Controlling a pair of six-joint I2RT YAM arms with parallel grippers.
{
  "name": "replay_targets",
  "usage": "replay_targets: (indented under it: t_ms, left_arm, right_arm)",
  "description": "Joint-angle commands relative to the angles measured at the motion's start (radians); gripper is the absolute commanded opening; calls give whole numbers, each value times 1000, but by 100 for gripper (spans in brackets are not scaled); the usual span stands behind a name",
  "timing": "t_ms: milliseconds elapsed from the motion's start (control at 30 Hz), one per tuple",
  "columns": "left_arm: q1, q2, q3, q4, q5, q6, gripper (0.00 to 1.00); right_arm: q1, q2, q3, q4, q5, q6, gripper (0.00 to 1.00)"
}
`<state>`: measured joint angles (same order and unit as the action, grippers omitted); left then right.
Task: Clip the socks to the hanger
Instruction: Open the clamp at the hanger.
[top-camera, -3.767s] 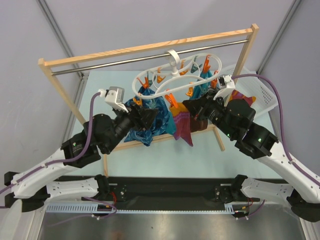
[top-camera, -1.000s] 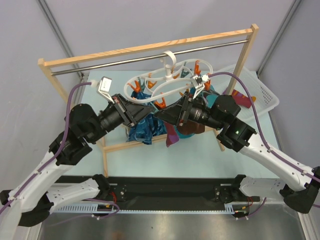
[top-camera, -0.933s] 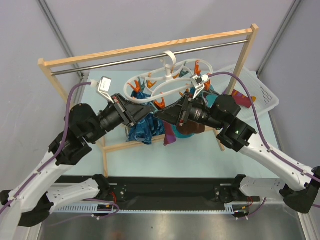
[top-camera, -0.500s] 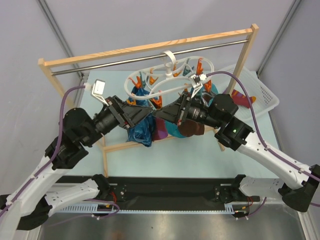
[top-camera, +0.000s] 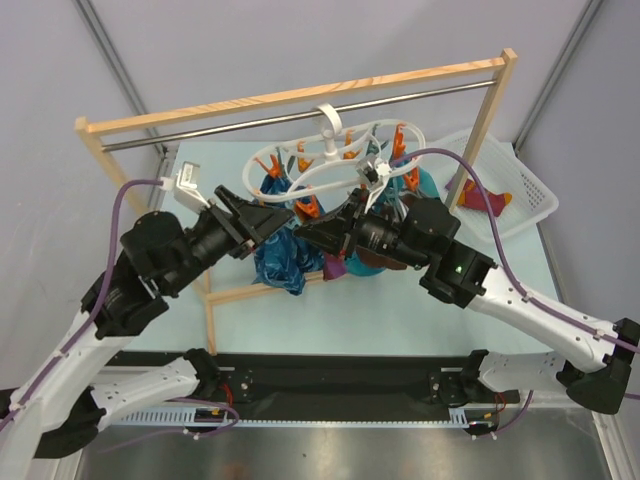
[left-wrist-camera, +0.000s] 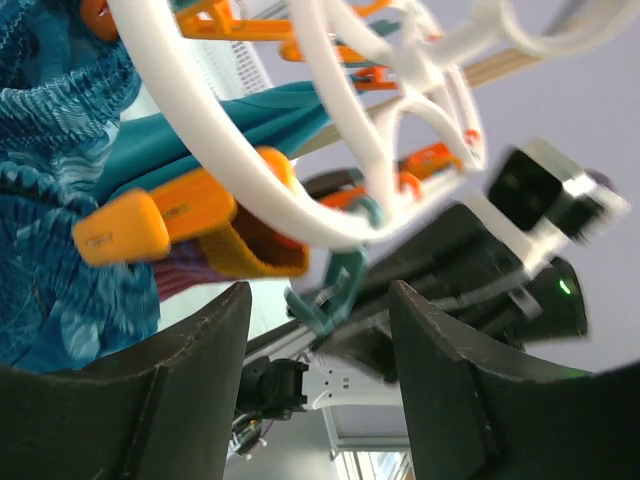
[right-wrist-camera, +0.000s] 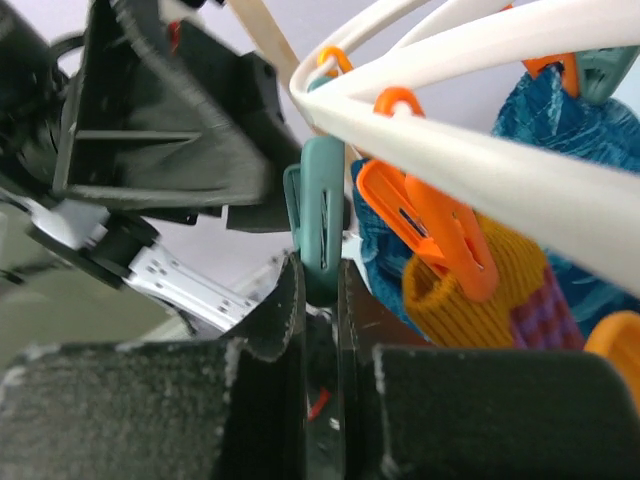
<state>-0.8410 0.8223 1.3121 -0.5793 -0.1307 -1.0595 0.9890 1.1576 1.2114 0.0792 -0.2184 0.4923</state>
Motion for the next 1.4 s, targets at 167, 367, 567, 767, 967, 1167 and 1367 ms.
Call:
replay_targets:
  t_ms: [167,367,567,767,967,1167,1367]
  left_arm:
    - [0,69,41,-109,-102,-145,57]
    - [-3,67,49,-129,-188,-163,55]
    - [-6,109,91,-146,-237,-149,55]
    - [-13,132,104,-137,-277,-132,56]
    - [-30,164,133,-134,-316,-105,56]
    - [-64,163,110,-57,-348,-59,51]
    - [-79,172,111,-42,-380,-45,50]
  right_arm:
    - [63,-24,-22,13,142,-216,0]
    - [74,-56,-76,48,188,-261,0]
    - [91,-50,-73,51,214,-308,0]
    - [96,-47,-64,41,217,-333,0]
    - [106,-38,-55,33,217,-351,0]
    - [118,-26,-46,24,217,-366,0]
    - [131,-26,-42,14,263,-385,0]
